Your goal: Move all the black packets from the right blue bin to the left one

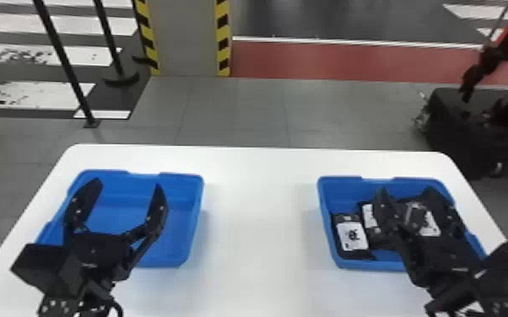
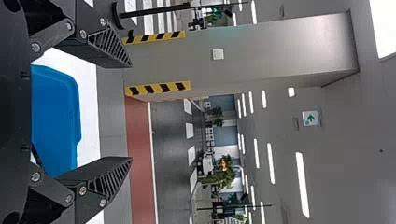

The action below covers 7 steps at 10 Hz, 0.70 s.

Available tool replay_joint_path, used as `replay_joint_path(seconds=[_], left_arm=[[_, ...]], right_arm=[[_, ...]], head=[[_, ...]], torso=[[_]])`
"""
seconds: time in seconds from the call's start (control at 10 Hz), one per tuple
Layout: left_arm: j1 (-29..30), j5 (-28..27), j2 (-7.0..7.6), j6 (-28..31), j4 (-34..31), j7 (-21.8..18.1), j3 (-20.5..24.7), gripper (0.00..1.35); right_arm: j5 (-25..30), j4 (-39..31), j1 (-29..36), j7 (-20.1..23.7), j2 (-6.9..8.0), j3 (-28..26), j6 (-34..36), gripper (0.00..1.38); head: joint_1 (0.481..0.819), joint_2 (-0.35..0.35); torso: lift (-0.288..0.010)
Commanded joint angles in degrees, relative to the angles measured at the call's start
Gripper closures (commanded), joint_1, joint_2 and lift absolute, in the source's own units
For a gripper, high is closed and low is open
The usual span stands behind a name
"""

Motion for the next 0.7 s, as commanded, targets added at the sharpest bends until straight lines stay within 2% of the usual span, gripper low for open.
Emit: replay_joint_path(seconds=[0.0, 0.4, 0.6], left_arm=[[-0.03, 0.01, -0.15, 0.38, 0.0, -0.01, -0.11, 0.13], [-0.03, 0.01, -0.15, 1.23, 0.0, -0.01, -0.37, 0.13], [-0.03, 0.01, -0.15, 1.37, 0.0, -0.01, -0.37, 0.13]], right_arm=[[-0.01, -0.03, 0.0, 0.0, 0.07, 0.0, 0.18, 0.35], [-0.18, -0.03, -0.28, 0.0, -0.02, 0.0, 0.61, 0.34], [-0.36, -1.29, -0.28, 0.0, -0.02, -0.09, 5.81, 0.34]], head=[[0.695, -0.016], [0.695, -0.019], [0.695, -0.02]], torso=[[-0.11], [-0.11], [-0.11]])
